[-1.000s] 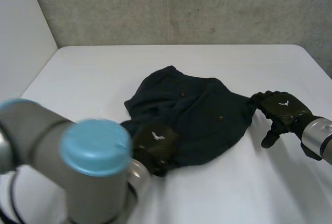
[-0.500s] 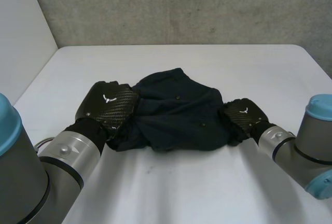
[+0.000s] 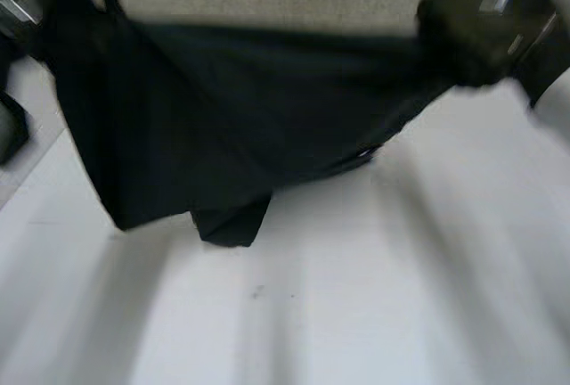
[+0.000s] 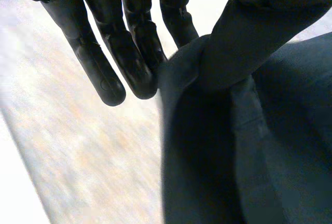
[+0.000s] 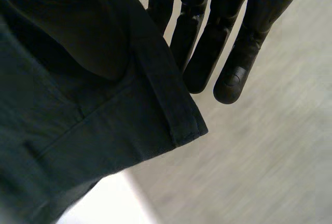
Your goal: Fold the shorts.
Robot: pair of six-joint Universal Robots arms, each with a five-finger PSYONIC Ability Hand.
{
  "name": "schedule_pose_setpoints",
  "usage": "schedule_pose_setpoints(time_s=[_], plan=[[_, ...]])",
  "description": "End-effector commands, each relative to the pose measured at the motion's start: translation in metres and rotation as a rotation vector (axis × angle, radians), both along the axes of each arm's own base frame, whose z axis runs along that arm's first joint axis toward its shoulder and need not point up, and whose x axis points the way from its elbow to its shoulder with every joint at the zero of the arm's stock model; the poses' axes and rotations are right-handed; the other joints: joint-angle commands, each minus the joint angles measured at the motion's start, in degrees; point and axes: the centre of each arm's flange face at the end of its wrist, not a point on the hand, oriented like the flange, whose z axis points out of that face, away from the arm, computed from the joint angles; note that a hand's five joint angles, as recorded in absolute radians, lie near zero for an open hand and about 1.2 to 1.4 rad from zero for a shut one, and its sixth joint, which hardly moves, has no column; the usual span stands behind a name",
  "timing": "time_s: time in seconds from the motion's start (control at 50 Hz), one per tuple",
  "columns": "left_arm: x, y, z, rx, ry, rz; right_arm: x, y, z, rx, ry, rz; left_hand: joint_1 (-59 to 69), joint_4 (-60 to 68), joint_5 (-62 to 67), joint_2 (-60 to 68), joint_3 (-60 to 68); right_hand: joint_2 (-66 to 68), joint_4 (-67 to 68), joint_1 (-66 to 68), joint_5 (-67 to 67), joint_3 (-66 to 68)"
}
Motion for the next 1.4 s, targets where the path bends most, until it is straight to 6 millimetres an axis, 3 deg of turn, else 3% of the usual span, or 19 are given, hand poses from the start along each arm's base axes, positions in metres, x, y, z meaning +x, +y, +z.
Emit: schedule_pose_setpoints(time_s=[0.02, 0.14, 0.22, 0.26, 0.3, 0.38, 0.5, 0.64, 0.78, 0.8, 0.82, 0.84, 0.86, 0.98, 1.04, 1.08, 1.22, 1.34, 1.4], plan=[[0.023, 0.024, 0.079, -0.226, 0.117, 0.042, -0.009, 0.036, 0.089, -0.165, -0.108, 0.034, 16.37, 11.29, 13.61, 11.83, 12.47, 12.62, 11.93, 24.09, 14.47, 13.19], [0.024, 0.026, 0.086, -0.226, 0.111, 0.037, -0.011, 0.044, 0.098, -0.111, -0.119, 0.032, 16.37, 11.29, 13.61, 11.83, 12.47, 12.62, 11.93, 24.09, 14.47, 13.19], [0.015, 0.012, 0.068, -0.153, 0.067, 0.007, -0.012, 0.039, 0.090, -0.064, -0.112, 0.020, 16.37, 11.29, 13.61, 11.83, 12.47, 12.62, 11.93, 24.09, 14.47, 13.19], [0.006, -0.005, 0.048, -0.073, 0.042, -0.005, -0.010, 0.031, 0.082, -0.030, -0.106, 0.017, 16.37, 11.29, 13.61, 11.83, 12.47, 12.62, 11.93, 24.09, 14.47, 13.19], [0.000, -0.017, 0.034, -0.022, 0.024, -0.010, -0.004, 0.009, 0.058, 0.060, -0.084, 0.008, 16.37, 11.29, 13.61, 11.83, 12.47, 12.62, 11.93, 24.09, 14.47, 13.19], [-0.010, -0.056, -0.007, 0.105, -0.028, 0.011, 0.004, -0.028, 0.013, 0.201, -0.047, -0.033, 16.37, 11.29, 13.61, 11.83, 12.47, 12.62, 11.93, 24.09, 14.47, 13.19], [-0.025, -0.141, -0.074, 0.229, -0.085, 0.065, 0.024, -0.069, -0.048, 0.301, 0.041, -0.082, 16.37, 11.29, 13.61, 11.83, 12.47, 12.62, 11.93, 24.09, 14.47, 13.19], [-0.055, -0.218, -0.134, 0.251, -0.108, 0.070, 0.038, -0.134, -0.100, 0.179, -0.004, -0.227, 16.37, 11.29, 13.61, 11.83, 12.47, 12.62, 11.93, 24.09, 14.47, 13.19], [-0.077, -0.264, -0.141, 0.092, -0.039, 0.067, 0.057, -0.167, -0.128, -0.043, -0.122, -0.287, 16.37, 11.29, 13.61, 11.83, 12.47, 12.62, 11.93, 24.09, 14.47, 13.19], [-0.083, -0.270, -0.143, 0.054, -0.023, 0.059, 0.059, -0.168, -0.132, -0.048, -0.124, -0.282, 1.07, -4.01, -1.69, -3.47, -2.83, 12.62, 11.93, 24.09, 14.47, 13.19], [-0.086, -0.271, -0.143, 0.037, -0.015, 0.056, 0.061, -0.169, -0.137, -0.046, -0.123, -0.278, -13.90, -18.98, -16.66, -18.44, -17.80, -4.80, -5.50, 6.67, -2.96, -4.23], [-0.089, -0.272, -0.145, 0.027, -0.011, 0.051, 0.063, -0.168, -0.143, -0.027, -0.111, -0.272, -33.53, -38.61, -36.30, -38.07, -37.43, -57.38, -58.07, -45.91, -55.53, -56.81], [-0.093, -0.272, -0.147, 0.016, -0.007, 0.044, 0.066, -0.166, -0.147, -0.009, -0.099, -0.264, -53.63, -58.71, -56.39, -58.17, -57.53, -57.38, -58.07, -45.91, -55.53, -56.81], [-0.100, -0.264, -0.161, 0.060, -0.023, 0.029, 0.071, -0.149, -0.152, 0.101, -0.042, -0.250, -53.63, -58.71, -56.39, -58.17, -57.53, -57.38, -58.07, -45.91, -55.53, -56.81], [-0.105, -0.248, -0.176, 0.132, -0.057, 0.008, 0.063, -0.136, -0.136, 0.135, -0.025, -0.262, -53.63, -58.71, -56.39, -58.17, -57.53, -57.38, -58.07, -45.91, -55.53, -56.81], [-0.100, -0.231, -0.164, 0.163, -0.072, 0.003, 0.053, -0.117, -0.124, 0.184, 0.001, -0.264, -53.41, -58.49, -56.18, -57.95, -57.31, -57.38, -58.07, -45.91, -55.53, -56.81], [-0.074, -0.156, -0.157, 0.328, -0.144, -0.022, 0.031, -0.073, -0.122, 0.322, 0.084, -0.220, -47.71, -52.79, -50.47, -52.25, -51.61, -57.38, -58.07, -45.91, -55.53, -56.81], [-0.061, -0.062, -0.173, 0.490, -0.216, -0.114, -0.011, -0.039, -0.136, 0.491, 0.221, -0.164, -33.44, -38.53, -36.21, -37.98, -37.34, -56.47, -57.17, -45.01, -54.63, -55.91], [-0.055, -0.034, -0.183, 0.545, -0.235, -0.145, -0.034, -0.028, -0.145, 0.558, 0.271, -0.152, -27.03, -32.11, -29.79, -31.57, -30.93, -43.54, -44.23, -32.07, -41.70, -42.97]])
